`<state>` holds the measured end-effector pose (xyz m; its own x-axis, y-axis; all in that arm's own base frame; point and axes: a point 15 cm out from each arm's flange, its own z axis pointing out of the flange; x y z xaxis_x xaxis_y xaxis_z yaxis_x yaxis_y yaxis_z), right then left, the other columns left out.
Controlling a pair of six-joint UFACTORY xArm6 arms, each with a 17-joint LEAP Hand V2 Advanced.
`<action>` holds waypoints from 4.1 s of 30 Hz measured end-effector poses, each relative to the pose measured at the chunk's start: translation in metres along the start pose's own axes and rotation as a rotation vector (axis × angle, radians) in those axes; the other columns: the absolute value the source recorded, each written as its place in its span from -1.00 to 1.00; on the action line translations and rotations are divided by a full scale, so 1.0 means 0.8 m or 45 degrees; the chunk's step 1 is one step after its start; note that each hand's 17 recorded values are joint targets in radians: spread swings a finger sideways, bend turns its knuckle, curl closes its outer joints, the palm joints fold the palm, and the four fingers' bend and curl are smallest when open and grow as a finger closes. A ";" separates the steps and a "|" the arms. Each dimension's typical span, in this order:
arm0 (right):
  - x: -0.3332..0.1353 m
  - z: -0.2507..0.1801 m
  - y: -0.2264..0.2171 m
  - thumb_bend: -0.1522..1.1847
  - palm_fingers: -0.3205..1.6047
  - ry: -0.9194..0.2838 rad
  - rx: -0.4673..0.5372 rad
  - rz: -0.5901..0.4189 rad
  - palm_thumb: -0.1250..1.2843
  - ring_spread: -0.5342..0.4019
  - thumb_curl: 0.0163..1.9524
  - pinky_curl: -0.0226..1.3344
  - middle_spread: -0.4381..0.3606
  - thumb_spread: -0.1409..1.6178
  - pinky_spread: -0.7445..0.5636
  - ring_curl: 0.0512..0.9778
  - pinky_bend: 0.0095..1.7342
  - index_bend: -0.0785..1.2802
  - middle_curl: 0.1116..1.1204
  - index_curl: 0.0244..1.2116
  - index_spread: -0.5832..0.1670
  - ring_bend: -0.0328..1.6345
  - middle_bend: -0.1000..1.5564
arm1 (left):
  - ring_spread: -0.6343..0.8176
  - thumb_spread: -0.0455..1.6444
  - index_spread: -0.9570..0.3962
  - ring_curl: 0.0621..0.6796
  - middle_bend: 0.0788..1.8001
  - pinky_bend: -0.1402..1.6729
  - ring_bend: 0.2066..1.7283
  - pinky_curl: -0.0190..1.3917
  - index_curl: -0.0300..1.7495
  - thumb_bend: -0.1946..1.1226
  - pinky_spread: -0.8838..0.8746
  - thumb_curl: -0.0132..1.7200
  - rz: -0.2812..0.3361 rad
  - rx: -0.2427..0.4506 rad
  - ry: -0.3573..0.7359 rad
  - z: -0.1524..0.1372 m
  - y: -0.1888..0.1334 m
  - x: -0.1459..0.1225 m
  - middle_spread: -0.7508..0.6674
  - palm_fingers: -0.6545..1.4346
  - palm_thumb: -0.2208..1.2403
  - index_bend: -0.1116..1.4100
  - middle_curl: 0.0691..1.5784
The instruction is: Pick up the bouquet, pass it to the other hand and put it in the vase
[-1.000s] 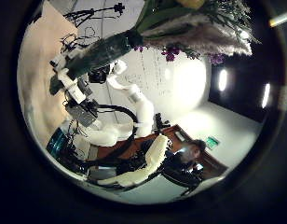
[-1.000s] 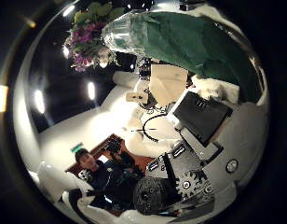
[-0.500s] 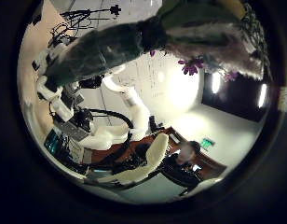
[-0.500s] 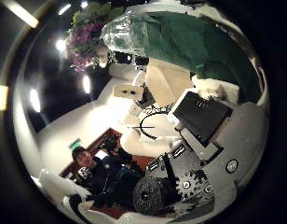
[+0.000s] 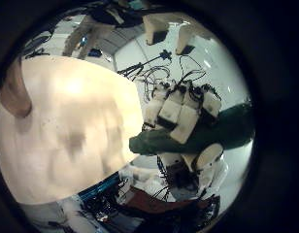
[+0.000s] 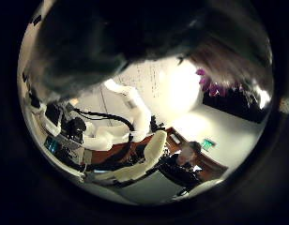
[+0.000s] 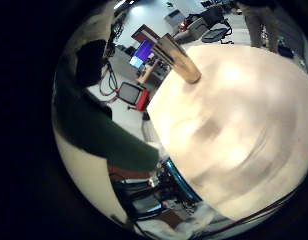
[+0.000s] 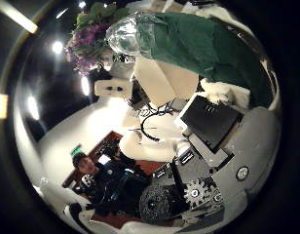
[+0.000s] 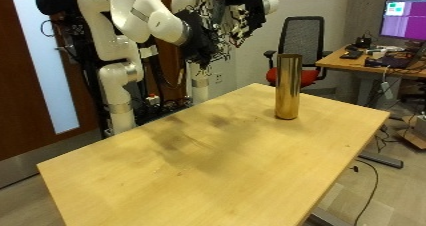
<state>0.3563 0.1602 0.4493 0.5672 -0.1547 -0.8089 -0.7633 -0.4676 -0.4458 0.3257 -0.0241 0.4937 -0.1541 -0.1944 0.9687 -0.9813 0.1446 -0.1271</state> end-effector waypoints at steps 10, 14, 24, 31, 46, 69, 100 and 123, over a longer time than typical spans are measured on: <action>0.003 0.012 -0.003 -0.80 0.52 0.035 -0.025 -0.002 0.66 -0.27 -0.07 0.50 -0.24 -0.62 -0.30 0.28 0.25 0.71 0.27 0.57 -0.10 0.76 0.76 | 0.35 -0.01 0.78 -0.59 -0.37 -0.58 -0.45 -0.55 -0.67 -0.76 0.48 -0.60 -0.042 -0.063 0.069 0.006 0.001 -0.002 0.09 -0.03 -0.29 -0.63 -0.48; 0.009 0.013 -0.003 -0.80 0.52 0.084 -0.037 0.001 0.67 -0.27 -0.07 0.51 -0.24 -0.61 -0.30 0.28 0.25 0.72 0.27 0.56 -0.10 0.75 0.76 | -0.15 0.00 0.58 -0.55 -0.13 -0.50 -0.32 -0.54 -0.62 -0.75 0.14 -0.60 -0.050 -0.059 0.083 0.006 0.001 -0.002 -0.21 0.21 -0.24 -0.61 -0.32; 0.011 0.013 0.000 -0.83 0.52 0.095 -0.033 0.018 0.55 -0.27 -0.07 0.52 -0.25 -0.49 -0.30 0.28 0.28 0.72 0.28 0.57 -0.10 0.75 0.76 | -0.83 0.09 0.13 0.02 -0.06 0.11 0.21 -0.35 -0.52 -0.70 -0.74 -0.58 -0.061 -0.024 0.161 0.003 0.000 0.001 -0.59 0.60 0.02 -0.60 -0.03; 0.011 0.009 -0.001 -0.85 0.12 0.126 -0.013 0.014 0.06 -0.40 -0.36 0.38 -0.39 0.21 -0.44 0.22 0.36 0.13 0.13 0.44 -0.27 0.69 0.42 | -0.77 0.07 -0.25 0.42 -0.14 0.45 0.50 -0.21 -0.27 -0.69 -0.78 -0.50 -0.045 0.062 0.246 -0.009 -0.001 0.006 -0.76 0.72 0.51 -0.48 0.22; 0.024 -0.011 0.002 -0.82 -0.81 0.132 0.050 0.055 -0.12 0.27 -0.60 -0.10 0.09 0.29 0.39 -0.46 -0.19 -0.56 -0.45 -0.20 -0.58 -0.18 -0.44 | -0.70 -0.65 -0.62 0.66 -0.01 0.44 0.64 -0.17 0.42 -0.72 -0.68 -0.13 0.053 0.127 0.230 -0.018 0.005 0.021 -0.84 0.60 0.92 -0.46 0.47; 0.051 -0.029 0.023 -0.82 -0.73 0.093 0.164 0.161 -0.10 0.60 -0.67 -0.44 0.34 0.28 0.80 -0.59 -0.34 -0.69 -0.68 -0.67 -0.58 -0.45 -0.67 | -0.69 -0.80 -0.55 0.73 0.00 0.40 0.62 -0.07 0.80 -0.73 -0.68 0.06 0.276 0.370 -0.064 -0.106 0.000 0.144 -0.84 0.63 0.93 -0.61 0.50; 0.118 -0.054 0.025 -0.81 -0.73 -0.014 0.340 0.297 0.00 0.57 -0.65 -0.50 0.35 0.27 0.74 -0.56 -0.37 -0.68 -0.72 -0.72 -0.52 -0.49 -0.67 | -0.69 -0.80 -0.31 0.74 -0.01 0.37 0.61 -0.03 0.90 -0.73 -0.69 0.11 0.309 0.612 -0.161 -0.267 -0.048 0.113 -0.85 0.64 0.92 -0.61 0.50; 0.124 -0.053 0.026 -0.81 -0.71 -0.019 0.340 0.299 0.05 0.54 -0.65 -0.51 0.34 0.27 0.75 -0.54 -0.36 -0.66 -0.73 -0.68 -0.48 -0.47 -0.67 | -0.69 -0.79 -0.18 0.75 -0.01 0.37 0.62 -0.03 0.92 -0.74 -0.69 0.13 0.157 0.587 -0.118 -0.268 -0.098 -0.015 -0.86 0.64 0.91 -0.62 0.51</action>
<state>0.4096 0.0986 0.3761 0.3633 -0.2172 -0.9060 -0.9275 -0.1764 -0.3296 0.4290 0.1747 0.5376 -0.2618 -0.2918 0.9199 -0.9007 -0.2686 -0.3415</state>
